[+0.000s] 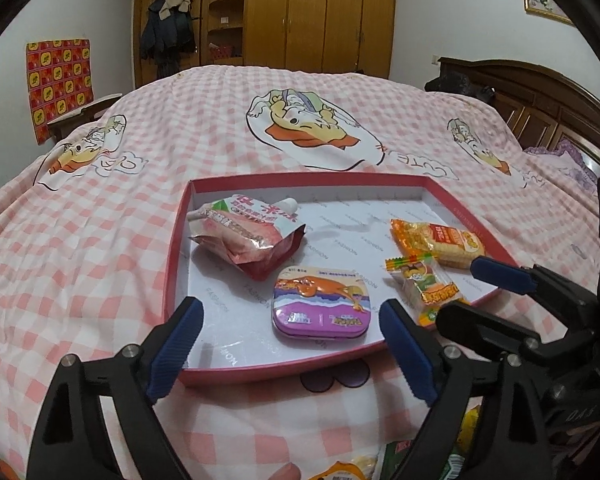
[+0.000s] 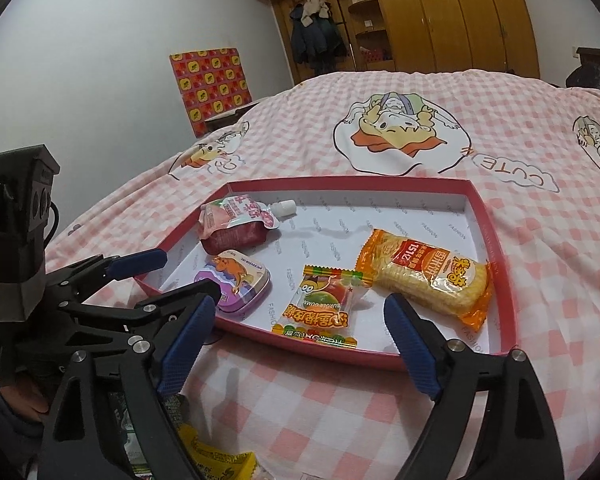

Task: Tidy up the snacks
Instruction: 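Withdraw both open tools from the box back toward the snack pile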

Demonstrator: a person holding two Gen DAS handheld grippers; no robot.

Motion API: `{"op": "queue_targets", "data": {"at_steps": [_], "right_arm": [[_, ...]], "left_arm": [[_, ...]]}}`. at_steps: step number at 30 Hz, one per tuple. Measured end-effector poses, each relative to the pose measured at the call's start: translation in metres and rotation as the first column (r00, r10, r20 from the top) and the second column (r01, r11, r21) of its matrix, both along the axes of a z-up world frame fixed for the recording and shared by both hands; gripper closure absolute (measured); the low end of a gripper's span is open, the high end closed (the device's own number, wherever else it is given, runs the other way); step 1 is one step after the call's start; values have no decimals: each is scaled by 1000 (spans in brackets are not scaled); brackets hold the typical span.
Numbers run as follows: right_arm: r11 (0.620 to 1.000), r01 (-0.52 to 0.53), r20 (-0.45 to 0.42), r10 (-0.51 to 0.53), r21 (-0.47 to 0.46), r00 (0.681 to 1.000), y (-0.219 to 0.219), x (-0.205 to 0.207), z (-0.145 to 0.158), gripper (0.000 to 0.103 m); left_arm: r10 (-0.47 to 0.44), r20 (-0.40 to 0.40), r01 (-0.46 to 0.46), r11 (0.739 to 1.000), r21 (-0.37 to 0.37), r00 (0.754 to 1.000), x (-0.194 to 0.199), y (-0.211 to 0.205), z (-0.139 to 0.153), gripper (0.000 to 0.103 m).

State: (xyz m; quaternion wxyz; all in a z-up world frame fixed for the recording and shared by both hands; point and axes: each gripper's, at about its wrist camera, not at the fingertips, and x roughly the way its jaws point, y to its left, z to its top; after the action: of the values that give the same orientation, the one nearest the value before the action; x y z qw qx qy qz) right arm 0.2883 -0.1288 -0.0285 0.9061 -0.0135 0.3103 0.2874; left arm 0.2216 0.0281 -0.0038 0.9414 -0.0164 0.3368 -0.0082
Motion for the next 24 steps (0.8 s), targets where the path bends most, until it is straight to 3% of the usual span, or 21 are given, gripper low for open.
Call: {"op": "queue_targets", "data": {"at_steps": [24], "right_arm": [[998,-27,18,26,64,999,-2,-8,14,14]], "left_arm": [[5,9,-5,999,-38,1000,-14,8,21,5]]}}
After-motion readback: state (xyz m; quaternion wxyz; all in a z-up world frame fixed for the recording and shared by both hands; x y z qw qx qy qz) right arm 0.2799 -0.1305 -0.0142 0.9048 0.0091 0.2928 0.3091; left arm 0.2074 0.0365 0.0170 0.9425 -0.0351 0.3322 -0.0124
